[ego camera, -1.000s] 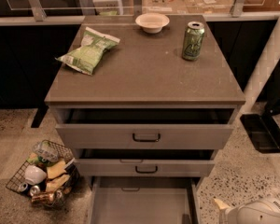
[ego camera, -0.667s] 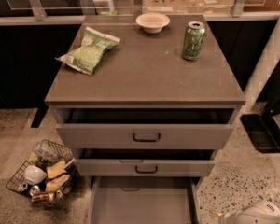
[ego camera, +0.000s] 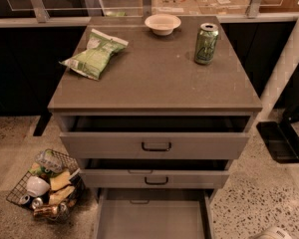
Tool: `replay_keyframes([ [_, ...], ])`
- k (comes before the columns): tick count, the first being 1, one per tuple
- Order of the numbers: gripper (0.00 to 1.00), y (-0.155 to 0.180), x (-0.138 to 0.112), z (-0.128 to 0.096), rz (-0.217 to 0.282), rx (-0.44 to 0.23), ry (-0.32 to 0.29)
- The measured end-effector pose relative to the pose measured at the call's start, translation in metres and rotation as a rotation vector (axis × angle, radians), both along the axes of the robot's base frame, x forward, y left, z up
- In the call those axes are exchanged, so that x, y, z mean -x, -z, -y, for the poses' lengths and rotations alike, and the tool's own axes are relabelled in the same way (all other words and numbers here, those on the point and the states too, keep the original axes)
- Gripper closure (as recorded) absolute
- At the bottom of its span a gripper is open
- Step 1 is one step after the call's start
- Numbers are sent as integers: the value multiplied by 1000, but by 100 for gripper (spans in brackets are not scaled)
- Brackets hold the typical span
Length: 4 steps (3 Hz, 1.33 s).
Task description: Close bottom drawer
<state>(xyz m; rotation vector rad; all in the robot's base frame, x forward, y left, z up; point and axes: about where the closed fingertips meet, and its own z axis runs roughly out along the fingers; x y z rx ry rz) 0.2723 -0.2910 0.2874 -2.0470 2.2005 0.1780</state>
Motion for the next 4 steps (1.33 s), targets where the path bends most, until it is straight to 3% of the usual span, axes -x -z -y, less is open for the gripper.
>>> replay_keyframes([
  [1, 94, 25, 22, -7, -38, -19, -1],
  [2, 100, 60, 56, -29, -70, -47, -9],
  [4, 100, 66, 51, -34, -61, -59, -24],
])
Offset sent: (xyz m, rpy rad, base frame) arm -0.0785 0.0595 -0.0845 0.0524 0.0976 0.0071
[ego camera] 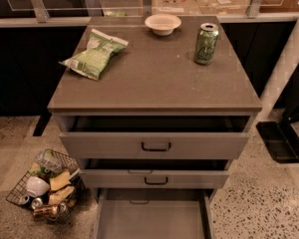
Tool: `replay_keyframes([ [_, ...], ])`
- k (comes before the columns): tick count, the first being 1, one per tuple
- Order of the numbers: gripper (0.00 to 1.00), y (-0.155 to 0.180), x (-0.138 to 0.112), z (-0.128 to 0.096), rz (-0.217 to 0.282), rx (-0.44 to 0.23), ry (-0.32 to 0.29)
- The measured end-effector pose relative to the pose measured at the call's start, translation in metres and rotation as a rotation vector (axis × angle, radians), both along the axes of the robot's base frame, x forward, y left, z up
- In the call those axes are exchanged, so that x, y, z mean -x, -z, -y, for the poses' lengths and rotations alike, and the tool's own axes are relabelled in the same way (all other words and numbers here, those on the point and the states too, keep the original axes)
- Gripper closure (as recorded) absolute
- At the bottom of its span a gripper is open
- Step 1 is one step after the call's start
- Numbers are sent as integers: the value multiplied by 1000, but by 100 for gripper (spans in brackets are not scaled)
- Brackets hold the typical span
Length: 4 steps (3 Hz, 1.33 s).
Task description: Close bottom drawer
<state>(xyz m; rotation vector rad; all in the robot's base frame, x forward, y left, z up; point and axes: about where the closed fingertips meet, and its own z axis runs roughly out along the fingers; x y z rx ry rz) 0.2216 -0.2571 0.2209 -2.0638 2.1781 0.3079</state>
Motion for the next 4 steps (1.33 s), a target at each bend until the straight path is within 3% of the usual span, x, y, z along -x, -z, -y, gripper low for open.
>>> replay_keyframes([
  [2, 100, 54, -12, -27, 35, -57, -61],
  [4, 100, 101, -10, -63, 47, -21, -143],
])
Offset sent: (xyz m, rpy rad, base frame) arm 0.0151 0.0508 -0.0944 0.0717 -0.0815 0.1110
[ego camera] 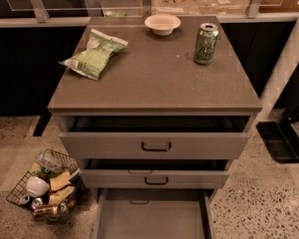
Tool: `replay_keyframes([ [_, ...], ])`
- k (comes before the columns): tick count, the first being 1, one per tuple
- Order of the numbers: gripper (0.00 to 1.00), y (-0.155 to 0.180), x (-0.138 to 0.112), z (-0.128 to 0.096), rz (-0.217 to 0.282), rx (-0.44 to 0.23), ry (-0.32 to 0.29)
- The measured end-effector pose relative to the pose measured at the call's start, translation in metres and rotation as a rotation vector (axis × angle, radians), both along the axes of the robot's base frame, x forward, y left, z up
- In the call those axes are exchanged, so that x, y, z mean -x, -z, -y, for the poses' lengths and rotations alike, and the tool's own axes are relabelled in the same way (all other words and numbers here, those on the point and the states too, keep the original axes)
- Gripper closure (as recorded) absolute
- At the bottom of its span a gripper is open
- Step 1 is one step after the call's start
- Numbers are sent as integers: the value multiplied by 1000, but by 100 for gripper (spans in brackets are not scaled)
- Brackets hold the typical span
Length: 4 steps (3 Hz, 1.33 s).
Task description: Close bottom drawer
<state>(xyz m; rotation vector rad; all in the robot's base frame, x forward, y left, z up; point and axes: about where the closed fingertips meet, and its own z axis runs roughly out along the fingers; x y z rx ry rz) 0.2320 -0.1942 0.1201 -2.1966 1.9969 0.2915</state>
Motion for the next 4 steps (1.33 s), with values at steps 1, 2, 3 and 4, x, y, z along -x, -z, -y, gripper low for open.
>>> replay_keyframes([
  [1, 100, 27, 19, -37, -14, 29, -67],
  [2, 100, 33, 23, -55, 8, 57, -107],
  [3, 100, 38, 4, -62, 62, 121, -163],
  [4, 100, 40, -26, -59, 115, 189, -215],
])
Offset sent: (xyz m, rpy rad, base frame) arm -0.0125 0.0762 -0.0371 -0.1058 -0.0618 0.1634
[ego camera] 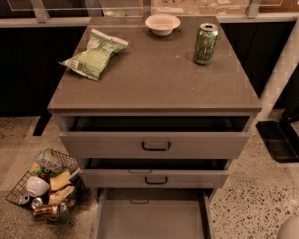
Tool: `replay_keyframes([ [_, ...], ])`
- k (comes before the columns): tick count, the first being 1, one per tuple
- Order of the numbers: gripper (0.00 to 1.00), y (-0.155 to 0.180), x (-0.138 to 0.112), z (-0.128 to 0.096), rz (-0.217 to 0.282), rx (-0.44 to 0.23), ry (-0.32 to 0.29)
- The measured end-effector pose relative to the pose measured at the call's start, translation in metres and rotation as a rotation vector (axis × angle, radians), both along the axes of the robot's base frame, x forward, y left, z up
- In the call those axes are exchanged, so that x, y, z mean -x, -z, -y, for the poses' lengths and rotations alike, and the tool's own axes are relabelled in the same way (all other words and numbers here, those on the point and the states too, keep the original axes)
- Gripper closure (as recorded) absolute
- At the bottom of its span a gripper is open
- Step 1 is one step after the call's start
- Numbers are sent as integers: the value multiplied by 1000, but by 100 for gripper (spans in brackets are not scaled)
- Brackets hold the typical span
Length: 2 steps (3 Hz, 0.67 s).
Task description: Close bottom drawer
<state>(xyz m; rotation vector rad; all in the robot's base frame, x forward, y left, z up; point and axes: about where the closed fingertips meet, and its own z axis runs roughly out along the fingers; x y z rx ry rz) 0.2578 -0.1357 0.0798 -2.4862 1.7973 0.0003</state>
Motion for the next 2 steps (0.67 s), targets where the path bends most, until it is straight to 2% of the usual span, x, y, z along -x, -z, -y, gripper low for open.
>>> replay_keyframes([
  [1, 100, 0, -34, 0, 47, 51, -52],
  [2, 100, -2, -69, 3, 84, 72, -85],
])
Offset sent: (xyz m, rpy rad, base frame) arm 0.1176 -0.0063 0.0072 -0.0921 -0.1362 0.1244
